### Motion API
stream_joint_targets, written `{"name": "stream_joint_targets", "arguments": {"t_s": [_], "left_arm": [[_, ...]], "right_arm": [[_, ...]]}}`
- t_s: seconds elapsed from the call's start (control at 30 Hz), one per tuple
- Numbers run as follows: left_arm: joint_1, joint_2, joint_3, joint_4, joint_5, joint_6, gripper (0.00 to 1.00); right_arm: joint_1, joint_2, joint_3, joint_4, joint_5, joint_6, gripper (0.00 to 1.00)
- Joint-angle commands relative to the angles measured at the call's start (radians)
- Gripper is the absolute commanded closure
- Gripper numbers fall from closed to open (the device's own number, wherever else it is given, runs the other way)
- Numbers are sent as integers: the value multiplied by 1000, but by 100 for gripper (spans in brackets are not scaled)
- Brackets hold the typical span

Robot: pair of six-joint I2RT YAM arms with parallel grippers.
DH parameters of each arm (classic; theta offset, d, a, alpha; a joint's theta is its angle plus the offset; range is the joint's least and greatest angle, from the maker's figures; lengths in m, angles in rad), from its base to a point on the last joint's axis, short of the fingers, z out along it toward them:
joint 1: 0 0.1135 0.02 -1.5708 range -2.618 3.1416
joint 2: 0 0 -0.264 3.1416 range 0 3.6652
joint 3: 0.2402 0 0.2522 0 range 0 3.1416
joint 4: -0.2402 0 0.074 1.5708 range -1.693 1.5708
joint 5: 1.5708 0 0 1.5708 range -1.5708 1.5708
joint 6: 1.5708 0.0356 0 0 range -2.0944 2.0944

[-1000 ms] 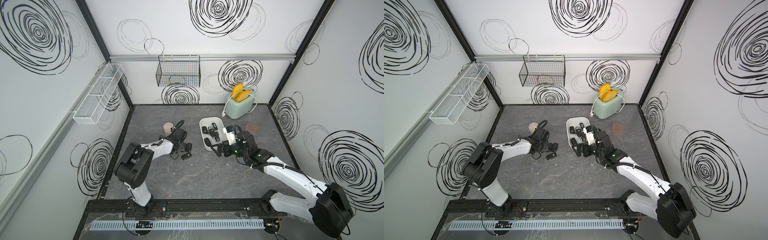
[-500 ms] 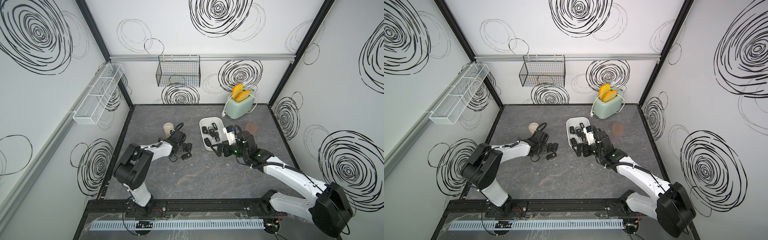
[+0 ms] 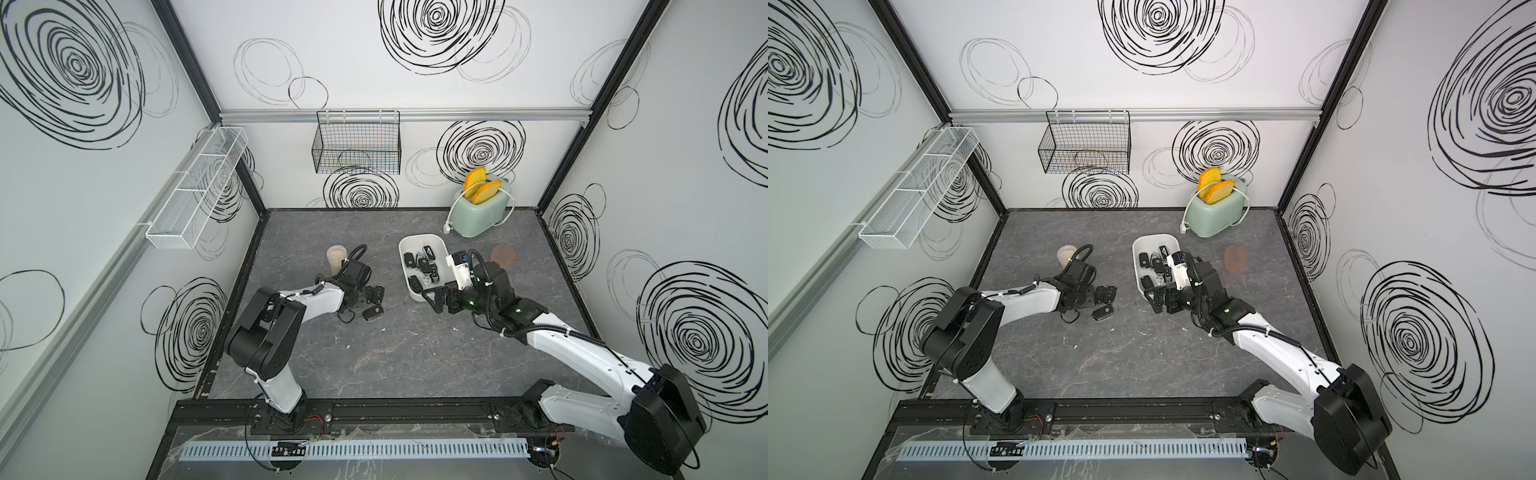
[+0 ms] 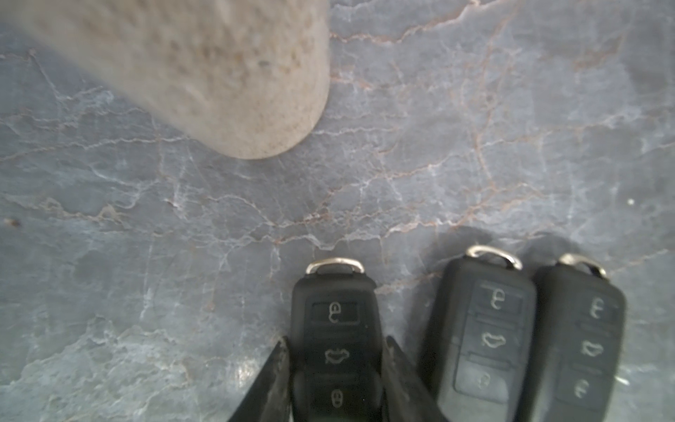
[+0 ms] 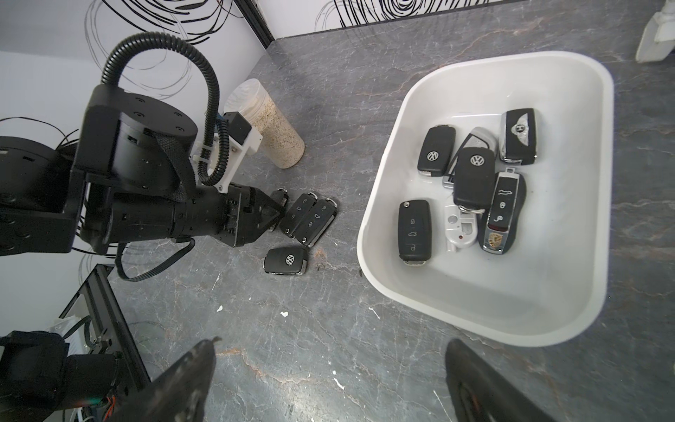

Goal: Place the car key into the storage box
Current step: Pick up the car key from the center of the board.

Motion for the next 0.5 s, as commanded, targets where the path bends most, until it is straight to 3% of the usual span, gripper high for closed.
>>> {"name": "stream_joint_targets", "arguments": {"t_s": [0.0,0.47], "left_arm": [[-8,-57,10,-10,25,-3,70],[-151,-149,145,-28,98,-56,70]], "right_arm": [[3,-7,-14,8,7,12,1],[-43,-33,-67,-3,39,22,1]]}}
